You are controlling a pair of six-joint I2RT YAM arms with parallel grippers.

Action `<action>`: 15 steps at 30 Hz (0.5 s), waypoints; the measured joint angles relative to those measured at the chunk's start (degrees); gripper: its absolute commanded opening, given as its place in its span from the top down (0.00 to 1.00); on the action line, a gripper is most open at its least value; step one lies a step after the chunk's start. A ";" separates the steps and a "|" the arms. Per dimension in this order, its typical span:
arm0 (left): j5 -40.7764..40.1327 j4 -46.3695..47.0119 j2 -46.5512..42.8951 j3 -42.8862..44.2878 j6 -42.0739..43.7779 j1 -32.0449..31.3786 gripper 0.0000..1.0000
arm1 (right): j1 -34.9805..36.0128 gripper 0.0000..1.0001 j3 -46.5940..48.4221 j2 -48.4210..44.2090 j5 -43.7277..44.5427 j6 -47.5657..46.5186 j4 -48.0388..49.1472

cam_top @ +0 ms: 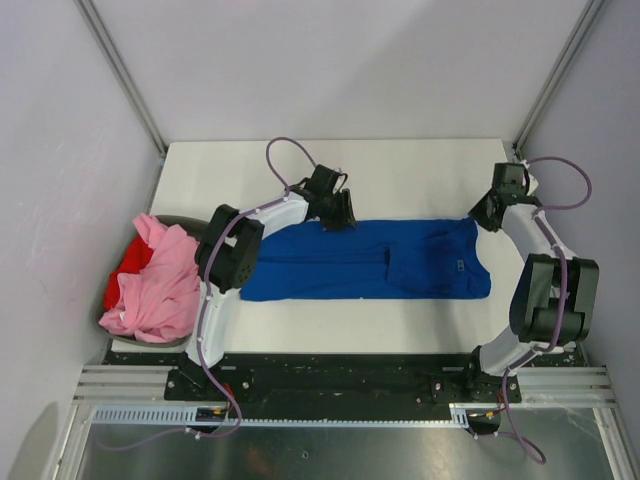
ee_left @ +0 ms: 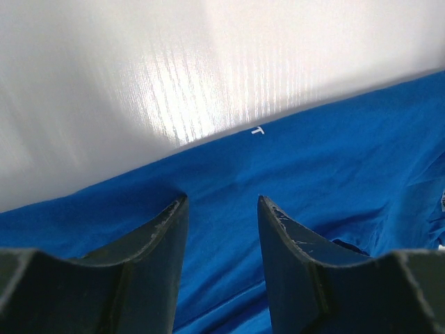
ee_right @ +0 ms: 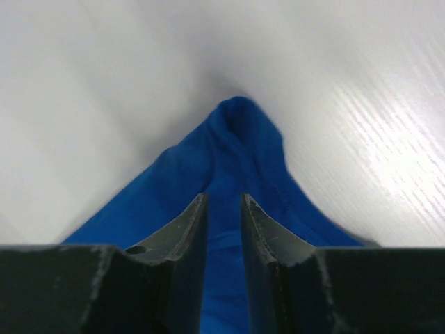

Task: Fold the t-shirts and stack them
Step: Fold the other side of the tshirt into a rectangle

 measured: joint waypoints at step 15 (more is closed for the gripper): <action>0.96 -0.13 0.00 0.07 0.63 0.31 0.50 | 4.74 0.77 -6.38 5.77 -4.04 2.16 1.42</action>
